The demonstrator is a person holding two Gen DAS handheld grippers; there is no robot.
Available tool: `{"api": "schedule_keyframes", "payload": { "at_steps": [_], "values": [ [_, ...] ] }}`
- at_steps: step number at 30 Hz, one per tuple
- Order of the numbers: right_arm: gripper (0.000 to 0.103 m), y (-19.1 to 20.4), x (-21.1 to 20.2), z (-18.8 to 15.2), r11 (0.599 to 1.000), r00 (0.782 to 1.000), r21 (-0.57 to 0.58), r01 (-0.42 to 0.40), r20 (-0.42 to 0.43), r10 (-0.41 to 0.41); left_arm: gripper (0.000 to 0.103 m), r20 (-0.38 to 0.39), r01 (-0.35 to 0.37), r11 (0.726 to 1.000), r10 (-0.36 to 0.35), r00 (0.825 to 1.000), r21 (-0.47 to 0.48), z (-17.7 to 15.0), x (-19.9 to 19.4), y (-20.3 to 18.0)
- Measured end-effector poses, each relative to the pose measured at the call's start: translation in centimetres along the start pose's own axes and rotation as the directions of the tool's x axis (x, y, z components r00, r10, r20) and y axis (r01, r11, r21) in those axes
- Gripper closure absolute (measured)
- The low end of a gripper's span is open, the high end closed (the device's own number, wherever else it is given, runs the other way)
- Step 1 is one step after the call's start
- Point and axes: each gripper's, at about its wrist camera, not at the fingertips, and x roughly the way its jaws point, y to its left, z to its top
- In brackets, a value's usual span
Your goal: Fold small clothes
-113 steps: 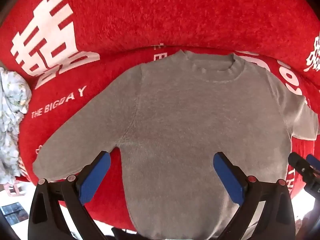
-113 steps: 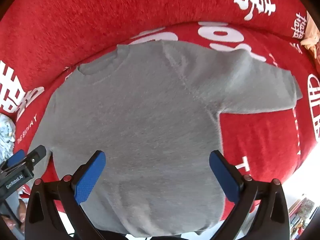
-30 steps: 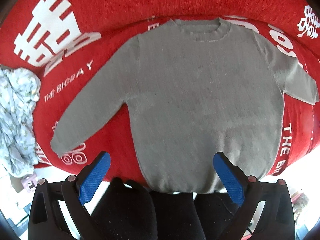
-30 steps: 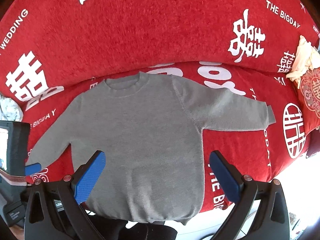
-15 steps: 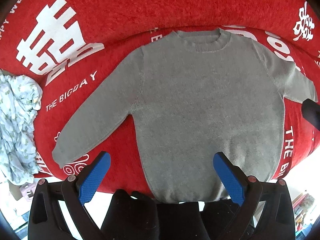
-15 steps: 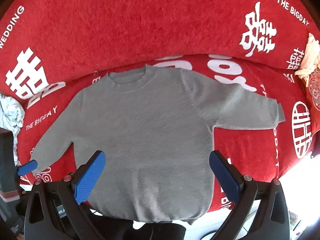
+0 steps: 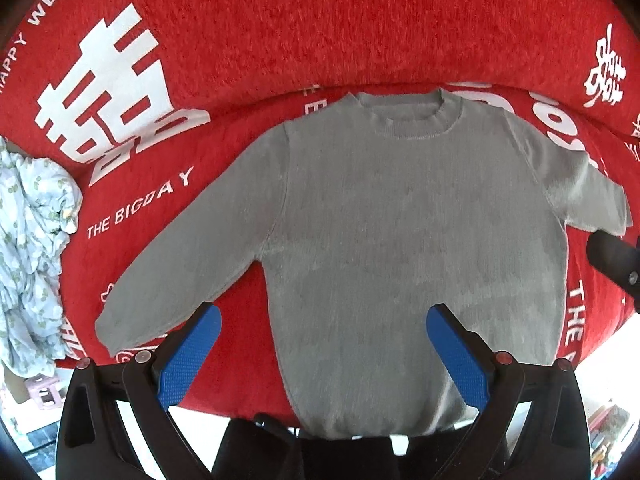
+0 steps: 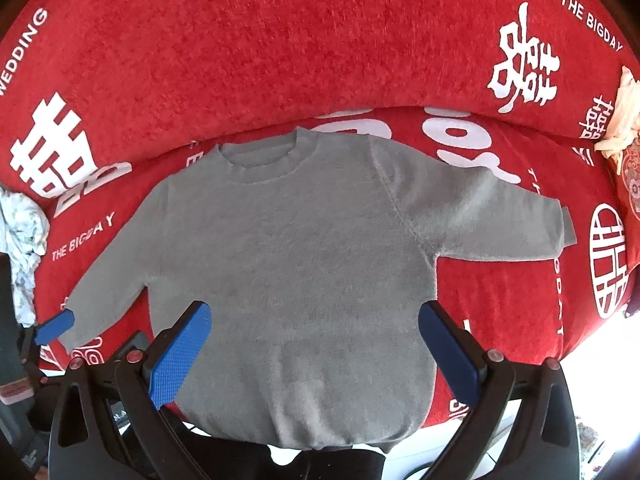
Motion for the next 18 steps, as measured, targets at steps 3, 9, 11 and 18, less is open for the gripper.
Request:
{"api": "schedule_keyframes", "payload": {
  "at_steps": [3, 9, 11, 18],
  "values": [
    [0.0, -0.5, 1.3, -0.3, 1.0, 1.0, 0.003, -0.009, -0.011, 0.009, 0.0, 0.008, 0.018, 1.0, -0.017, 1.0, -0.021, 0.2, 1.0, 0.2],
    [0.0, -3.0, 4.2, -1.2, 0.998, 0.999, 0.06, -0.03, -0.036, 0.032, 0.0, 0.008, 0.02, 0.997, -0.019, 1.0, -0.073, 0.1, 3.7, 0.8],
    [0.0, -4.1, 5.3, -1.5, 0.996, 0.998, 0.079, -0.036, -0.049, 0.04, 0.0, -0.014, 0.014, 0.995, -0.015, 1.0, -0.099, -0.2, 5.0, 0.9],
    [0.0, -6.2, 7.8, -1.4, 0.995, 0.995, 0.081, -0.064, -0.069, 0.069, 0.0, -0.041, -0.008, 0.988, 0.002, 0.999, -0.153, -0.8, 7.8, 0.6]
  ]
}}
